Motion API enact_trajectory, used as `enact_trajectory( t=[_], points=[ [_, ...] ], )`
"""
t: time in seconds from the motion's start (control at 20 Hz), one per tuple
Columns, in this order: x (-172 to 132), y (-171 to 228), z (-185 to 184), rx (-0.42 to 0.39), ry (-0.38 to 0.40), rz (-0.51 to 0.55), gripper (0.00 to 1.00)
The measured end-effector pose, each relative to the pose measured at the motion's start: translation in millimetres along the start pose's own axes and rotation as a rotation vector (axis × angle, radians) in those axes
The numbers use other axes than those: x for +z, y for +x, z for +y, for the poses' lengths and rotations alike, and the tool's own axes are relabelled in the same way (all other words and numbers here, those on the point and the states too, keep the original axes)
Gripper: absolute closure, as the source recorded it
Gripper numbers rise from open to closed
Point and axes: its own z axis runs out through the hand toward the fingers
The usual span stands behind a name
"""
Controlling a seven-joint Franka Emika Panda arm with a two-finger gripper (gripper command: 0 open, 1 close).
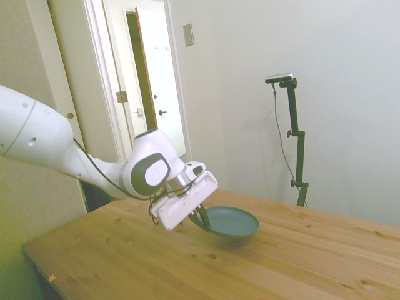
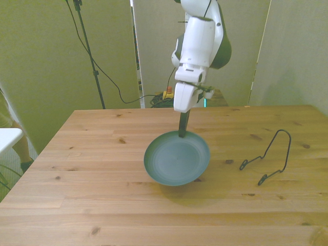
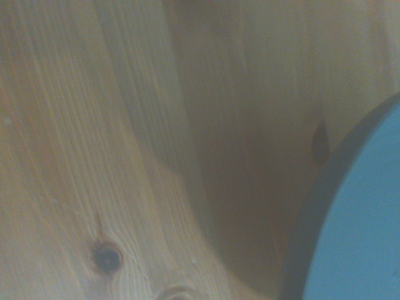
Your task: Load the plate
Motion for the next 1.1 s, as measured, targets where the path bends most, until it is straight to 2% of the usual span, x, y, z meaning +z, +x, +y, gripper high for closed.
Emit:
enact_trajectory(
  t=[0.25, 0.4, 0.6, 0.85, 1.0, 1.1],
  points=[
    [-72.2, 40.3, -10.6, 0.054, 0.131, 0.018, 1.00],
    [-97.2, 58.0, -17.0, 0.117, 0.224, 0.013, 1.00],
    [-103.2, 78.3, -31.1, 0.196, 0.324, -0.007, 1.00],
    [-125.1, 93.7, -48.5, 0.238, 0.467, -0.041, 1.00],
    [-135.0, 100.7, -52.2, 0.271, 0.527, -0.050, 1.00],
    [-132.5, 104.7, -55.2, 0.284, 0.539, -0.061, 1.00]
  ],
)
